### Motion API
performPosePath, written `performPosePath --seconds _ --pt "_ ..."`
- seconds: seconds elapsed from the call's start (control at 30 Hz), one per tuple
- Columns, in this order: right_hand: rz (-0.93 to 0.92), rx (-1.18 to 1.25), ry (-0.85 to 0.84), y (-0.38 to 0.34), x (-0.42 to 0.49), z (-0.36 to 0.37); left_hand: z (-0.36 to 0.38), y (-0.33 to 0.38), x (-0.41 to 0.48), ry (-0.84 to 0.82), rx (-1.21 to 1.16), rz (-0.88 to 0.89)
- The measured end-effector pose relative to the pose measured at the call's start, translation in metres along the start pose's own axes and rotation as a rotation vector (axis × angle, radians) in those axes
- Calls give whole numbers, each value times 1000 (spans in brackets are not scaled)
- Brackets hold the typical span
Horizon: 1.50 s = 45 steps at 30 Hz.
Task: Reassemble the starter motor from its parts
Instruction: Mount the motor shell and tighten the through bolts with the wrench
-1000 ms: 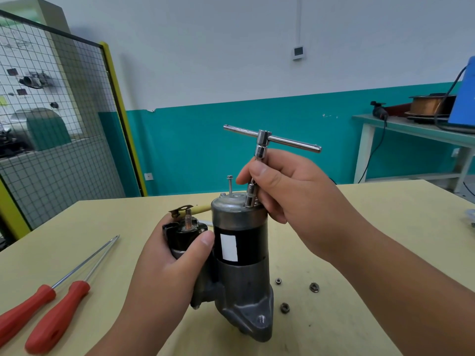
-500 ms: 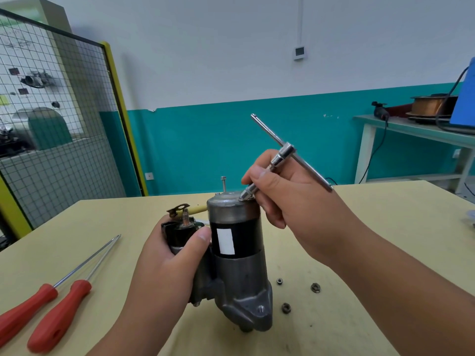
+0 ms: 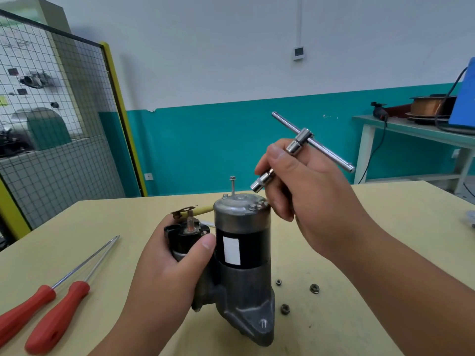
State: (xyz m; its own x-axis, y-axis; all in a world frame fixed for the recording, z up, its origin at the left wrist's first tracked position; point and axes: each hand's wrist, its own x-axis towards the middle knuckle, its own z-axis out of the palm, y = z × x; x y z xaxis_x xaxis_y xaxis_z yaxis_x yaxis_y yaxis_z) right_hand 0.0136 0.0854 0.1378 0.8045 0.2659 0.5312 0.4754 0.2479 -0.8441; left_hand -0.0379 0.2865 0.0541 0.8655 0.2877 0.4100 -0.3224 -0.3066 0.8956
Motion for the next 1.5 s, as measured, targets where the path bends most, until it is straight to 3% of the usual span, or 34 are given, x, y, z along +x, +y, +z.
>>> performPosePath --seconds 0.6,0.73,1.27,1.5 --pt "97 -56 -52 -6 1 -1 -2 1 -3 -65 -42 34" --pt "117 -43 -166 -15 -1 -7 -2 1 -4 -66 -43 51" --pt "56 -384 -435 -27 -3 -16 -2 -2 -3 -43 -37 78" --pt "3 -338 -366 -20 -1 -14 -2 0 -3 -47 -32 69"
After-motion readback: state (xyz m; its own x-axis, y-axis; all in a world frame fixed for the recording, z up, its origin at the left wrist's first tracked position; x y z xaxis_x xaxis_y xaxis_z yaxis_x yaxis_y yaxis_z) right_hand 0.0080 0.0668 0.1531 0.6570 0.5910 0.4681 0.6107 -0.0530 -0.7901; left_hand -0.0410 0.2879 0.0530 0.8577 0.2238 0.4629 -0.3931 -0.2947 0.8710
